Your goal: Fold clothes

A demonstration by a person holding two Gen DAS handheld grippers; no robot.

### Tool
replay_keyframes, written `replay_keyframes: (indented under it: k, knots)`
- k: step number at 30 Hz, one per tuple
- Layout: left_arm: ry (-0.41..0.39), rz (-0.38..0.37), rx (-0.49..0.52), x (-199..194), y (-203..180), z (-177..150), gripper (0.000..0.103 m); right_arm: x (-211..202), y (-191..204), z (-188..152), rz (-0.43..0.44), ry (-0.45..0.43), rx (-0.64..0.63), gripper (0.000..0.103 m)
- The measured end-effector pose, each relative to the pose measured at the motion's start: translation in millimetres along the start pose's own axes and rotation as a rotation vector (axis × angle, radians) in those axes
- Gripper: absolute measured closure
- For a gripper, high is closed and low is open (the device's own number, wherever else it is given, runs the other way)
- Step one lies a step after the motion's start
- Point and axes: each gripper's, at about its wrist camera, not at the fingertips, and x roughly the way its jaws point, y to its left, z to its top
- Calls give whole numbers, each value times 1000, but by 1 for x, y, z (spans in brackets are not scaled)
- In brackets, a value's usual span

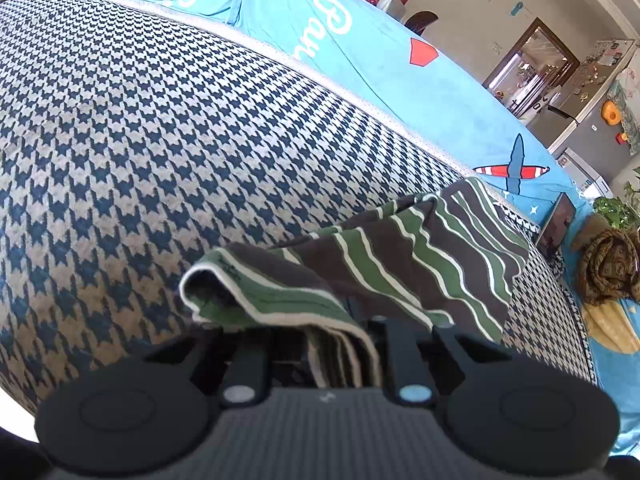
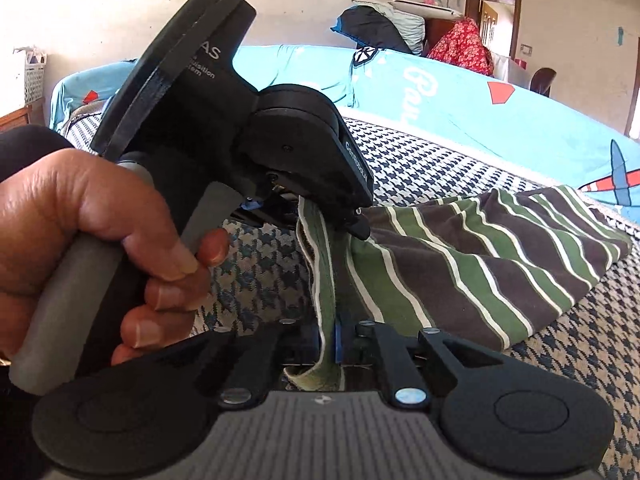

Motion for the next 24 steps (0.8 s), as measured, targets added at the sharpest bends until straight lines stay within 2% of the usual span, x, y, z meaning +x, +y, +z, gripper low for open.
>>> replay_keyframes:
  k: [5,10,13,16,21,23,24]
  knots:
    - [-13,13,21,-7,10,22,88,8,-2,22,80,-4,82,95]
    - [-13,16,51,-13,21,46,88,14,13,41,170,-13,83,98]
    - [5,4,84,-16,26,60,88,24,21,52,189,-20,85,99]
    - [17,-3,45,-18,36,62,87,33,24,56,161,-9,69,99]
    - [34,-12,-34,-20,54,61,86,26,24,39,154,34,18,99]
    - [41,-16,-65,-21,61,60,76,22,19,32,153,52,35,99]
    - [44,-18,-81,-22,65,60,74,20,16,29,152,61,43,99]
